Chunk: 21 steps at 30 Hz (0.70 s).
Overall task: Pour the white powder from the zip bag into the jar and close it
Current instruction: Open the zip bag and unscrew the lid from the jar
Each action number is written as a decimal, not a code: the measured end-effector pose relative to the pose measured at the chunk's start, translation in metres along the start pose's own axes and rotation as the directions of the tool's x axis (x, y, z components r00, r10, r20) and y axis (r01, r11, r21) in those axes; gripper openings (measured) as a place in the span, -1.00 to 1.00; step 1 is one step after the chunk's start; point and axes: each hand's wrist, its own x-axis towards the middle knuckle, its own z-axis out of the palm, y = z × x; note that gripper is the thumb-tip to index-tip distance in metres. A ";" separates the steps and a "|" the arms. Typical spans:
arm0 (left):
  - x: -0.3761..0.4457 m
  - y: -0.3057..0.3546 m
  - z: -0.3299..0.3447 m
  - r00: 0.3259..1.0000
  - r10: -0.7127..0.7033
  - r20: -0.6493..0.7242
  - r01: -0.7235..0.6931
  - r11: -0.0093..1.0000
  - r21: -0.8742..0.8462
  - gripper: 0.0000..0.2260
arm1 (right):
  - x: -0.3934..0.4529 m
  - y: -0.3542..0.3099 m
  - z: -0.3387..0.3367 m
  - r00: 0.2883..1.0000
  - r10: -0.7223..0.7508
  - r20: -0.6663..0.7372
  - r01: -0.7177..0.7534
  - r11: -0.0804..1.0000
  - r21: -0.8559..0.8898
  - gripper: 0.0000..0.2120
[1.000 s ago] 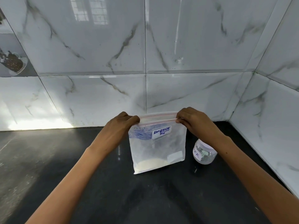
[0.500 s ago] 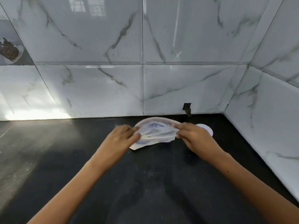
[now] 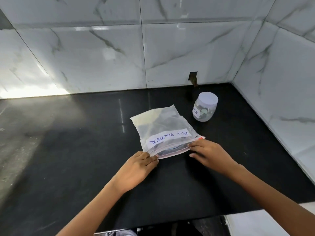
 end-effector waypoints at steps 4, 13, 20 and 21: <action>-0.006 0.014 0.007 0.995 -0.103 -0.004 0.103 0.992 -0.079 -0.77 | -0.011 -0.006 0.011 0.984 0.162 0.071 -0.171 0.974 0.151 -0.90; 0.054 0.042 0.016 0.884 -0.437 -0.165 0.369 0.870 -0.328 -0.79 | 0.003 0.002 -0.001 0.853 0.521 -0.028 -0.466 0.785 0.409 -0.74; 0.138 0.037 0.031 0.798 -0.598 -0.074 0.488 0.714 -0.503 -0.72 | 0.036 0.048 -0.033 0.767 0.583 -0.268 -0.472 0.795 0.381 -0.82; 0.150 0.036 0.033 0.785 -0.616 -0.065 0.497 0.689 -0.528 -0.69 | 0.041 0.056 -0.037 0.747 0.587 -0.311 -0.472 0.799 0.374 -0.85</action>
